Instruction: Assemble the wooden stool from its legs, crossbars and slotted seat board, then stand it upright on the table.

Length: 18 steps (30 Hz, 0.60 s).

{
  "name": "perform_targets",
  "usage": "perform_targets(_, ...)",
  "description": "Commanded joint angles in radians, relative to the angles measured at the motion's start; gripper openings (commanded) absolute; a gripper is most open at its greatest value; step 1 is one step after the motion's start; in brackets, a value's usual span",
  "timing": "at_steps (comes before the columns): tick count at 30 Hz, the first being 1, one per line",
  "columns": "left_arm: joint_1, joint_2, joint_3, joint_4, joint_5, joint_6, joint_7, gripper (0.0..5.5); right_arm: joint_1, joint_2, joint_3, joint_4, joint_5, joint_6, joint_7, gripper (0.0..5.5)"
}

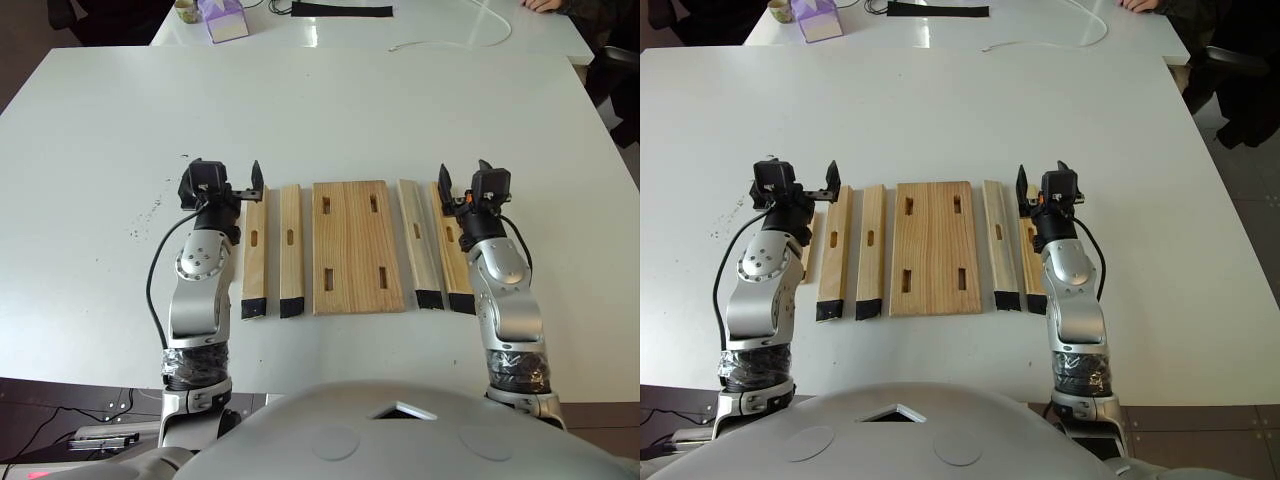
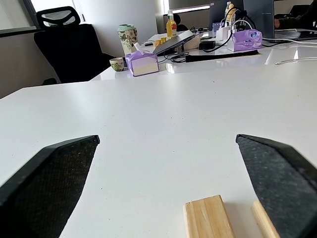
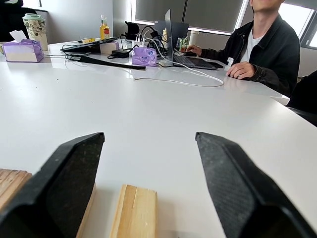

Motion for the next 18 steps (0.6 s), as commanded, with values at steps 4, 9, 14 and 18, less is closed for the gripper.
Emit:
perform_targets(4, 0.004, 0.018, -0.008, -0.015, 0.000, 0.034, -0.016, 5.14, 0.015, 0.011, 0.008, -0.023, -0.005, 0.017, -0.010, 3.41)
perform_targets(9, 0.007, 0.024, -0.003, -0.025, -0.010, 0.039, -0.027, 5.14, 0.016, 0.011, 0.004, -0.024, -0.004, 0.016, -0.015, 3.41)
perform_targets(14, 0.007, 0.024, -0.001, -0.029, -0.011, 0.056, -0.030, 5.14, 0.030, 0.017, 0.010, -0.038, -0.006, 0.020, -0.019, 3.41)
perform_targets(18, 0.019, 0.026, -0.003, -0.045, -0.017, 0.068, -0.042, 5.14, 0.042, 0.017, 0.012, -0.050, -0.008, 0.024, -0.019, 3.41)
